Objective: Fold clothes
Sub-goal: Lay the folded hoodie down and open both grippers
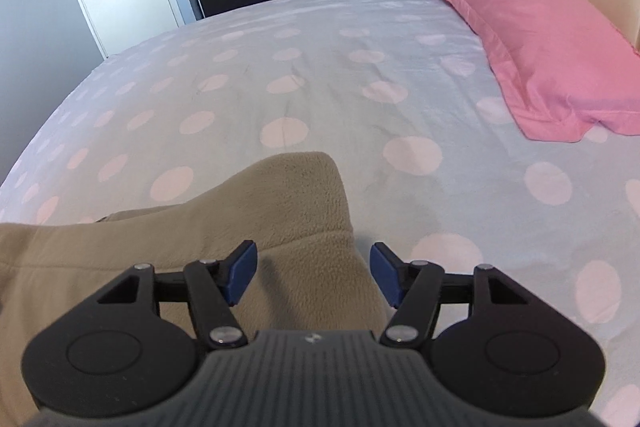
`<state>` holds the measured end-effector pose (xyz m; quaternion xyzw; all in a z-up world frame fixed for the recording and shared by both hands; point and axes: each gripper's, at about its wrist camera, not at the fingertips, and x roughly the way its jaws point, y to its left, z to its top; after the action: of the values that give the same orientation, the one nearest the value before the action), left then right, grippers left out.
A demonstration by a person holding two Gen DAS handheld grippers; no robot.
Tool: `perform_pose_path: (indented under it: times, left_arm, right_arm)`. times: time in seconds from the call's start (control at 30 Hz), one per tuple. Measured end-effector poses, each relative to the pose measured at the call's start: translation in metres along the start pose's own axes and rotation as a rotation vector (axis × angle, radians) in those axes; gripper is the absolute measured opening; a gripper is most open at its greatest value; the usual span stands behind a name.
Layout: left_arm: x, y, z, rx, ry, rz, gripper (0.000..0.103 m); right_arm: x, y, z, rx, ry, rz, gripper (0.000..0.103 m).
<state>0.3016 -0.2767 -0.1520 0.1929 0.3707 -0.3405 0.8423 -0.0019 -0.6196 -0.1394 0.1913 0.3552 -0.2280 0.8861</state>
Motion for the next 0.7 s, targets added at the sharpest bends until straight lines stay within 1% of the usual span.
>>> perform_pose_path:
  times: [0.03, 0.07, 0.1, 0.13, 0.2, 0.27, 0.3, 0.33, 0.47, 0.57, 0.6, 0.63, 0.67, 0.7]
  left_arm:
    - [0.009, -0.003, 0.0, 0.011, 0.014, 0.004, 0.046]
    - [0.018, -0.006, 0.0, 0.022, 0.028, 0.008, 0.031]
    - [0.026, -0.009, 0.0, 0.032, 0.042, 0.011, 0.023]
    - [0.035, -0.012, 0.0, 0.043, 0.056, 0.015, 0.015]
    - [0.055, -0.027, -0.004, 0.102, 0.088, 0.05, 0.012]
    - [0.07, -0.036, -0.005, 0.134, 0.092, 0.079, 0.005]
    - [0.078, -0.041, -0.006, 0.15, 0.094, 0.094, 0.003]
    - [0.084, -0.04, -0.004, 0.143, 0.099, 0.095, 0.001]
    - [0.1, -0.042, -0.001, 0.146, 0.106, 0.105, 0.0]
    - [0.099, -0.042, -0.001, 0.161, 0.102, 0.112, 0.0]
    - [0.097, -0.041, 0.001, 0.162, 0.102, 0.113, 0.0]
    - [0.095, -0.039, 0.003, 0.162, 0.103, 0.114, 0.0]
    - [0.091, -0.039, 0.004, 0.166, 0.098, 0.123, 0.0]
    - [0.083, -0.04, 0.004, 0.186, 0.085, 0.147, 0.0]
  right_arm:
    - [0.009, 0.0, 0.001, -0.002, 0.009, 0.0, 0.064]
    - [0.018, 0.0, 0.001, -0.006, 0.021, 0.003, 0.048]
    - [0.028, 0.001, 0.0, -0.011, 0.038, -0.006, 0.033]
    - [0.038, 0.002, -0.001, -0.018, 0.053, -0.016, 0.029]
    - [0.059, 0.004, -0.005, -0.03, 0.079, -0.028, 0.023]
    - [0.077, 0.004, -0.01, -0.031, 0.093, -0.045, 0.022]
    - [0.087, 0.004, -0.012, -0.031, 0.097, -0.055, 0.022]
    - [0.095, 0.004, -0.015, -0.031, 0.099, -0.066, 0.022]
    - [0.114, -0.001, -0.016, -0.016, 0.089, -0.075, 0.021]
    - [0.116, -0.002, -0.012, -0.016, 0.095, -0.08, 0.022]
    - [0.115, -0.001, -0.01, -0.016, 0.098, -0.087, 0.025]
    - [0.113, 0.0, -0.007, -0.019, 0.1, -0.107, 0.029]
    - [0.109, 0.001, -0.004, -0.021, 0.097, -0.131, 0.038]
    - [0.103, 0.002, -0.002, -0.027, 0.085, -0.139, 0.038]
